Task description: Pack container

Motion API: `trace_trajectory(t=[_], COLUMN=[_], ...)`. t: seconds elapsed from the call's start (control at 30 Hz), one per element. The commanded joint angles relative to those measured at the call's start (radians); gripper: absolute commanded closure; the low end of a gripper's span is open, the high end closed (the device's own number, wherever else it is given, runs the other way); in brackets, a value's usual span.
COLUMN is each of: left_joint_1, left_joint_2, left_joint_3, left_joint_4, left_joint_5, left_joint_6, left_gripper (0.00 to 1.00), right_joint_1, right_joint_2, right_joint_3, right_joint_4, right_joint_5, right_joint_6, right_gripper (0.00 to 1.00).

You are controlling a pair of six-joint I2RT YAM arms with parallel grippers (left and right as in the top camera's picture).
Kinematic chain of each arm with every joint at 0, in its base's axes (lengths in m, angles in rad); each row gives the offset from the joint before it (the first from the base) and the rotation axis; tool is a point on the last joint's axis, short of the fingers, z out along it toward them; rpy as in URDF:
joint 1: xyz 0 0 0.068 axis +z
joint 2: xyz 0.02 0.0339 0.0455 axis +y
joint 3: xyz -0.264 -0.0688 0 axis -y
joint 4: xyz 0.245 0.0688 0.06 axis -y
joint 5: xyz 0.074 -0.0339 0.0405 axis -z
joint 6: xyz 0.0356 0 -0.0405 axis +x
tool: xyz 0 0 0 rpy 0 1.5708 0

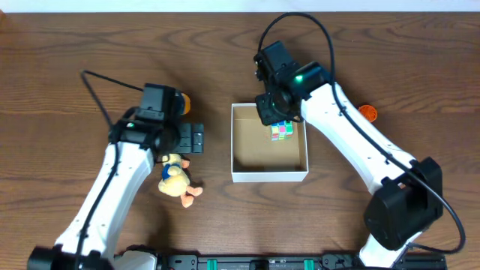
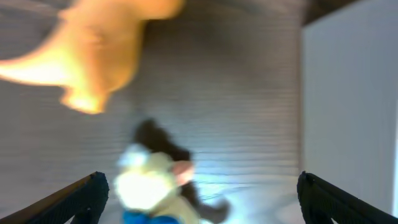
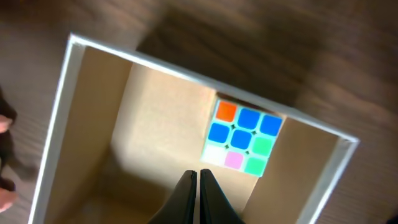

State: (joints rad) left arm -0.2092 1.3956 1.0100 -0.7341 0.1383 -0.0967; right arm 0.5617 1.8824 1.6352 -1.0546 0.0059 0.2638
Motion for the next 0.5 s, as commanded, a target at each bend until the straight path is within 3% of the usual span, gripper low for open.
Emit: trace_trajectory(t=[0.0,0.47], left_joint_1=[-0.043,-0.155], left_joint_2=[0.008,0.019], left_joint_3=[0.020,0.020], left_joint_4=[0.023,0.044], left_joint_5=[0.102,0.102], left_joint_6=[0.010,0.017], left_gripper=[0.01,0.01], right_joint_1=[0.009,0.006], right_joint_2=[0.053,0.145], right_joint_3=[0.005,0.005], right_joint_4=[-0.013,-0.008], right_joint_5=[-0.014,-0.013], right_joint_6=[-0.018,-0.006], right_gripper=[0.94,0.95])
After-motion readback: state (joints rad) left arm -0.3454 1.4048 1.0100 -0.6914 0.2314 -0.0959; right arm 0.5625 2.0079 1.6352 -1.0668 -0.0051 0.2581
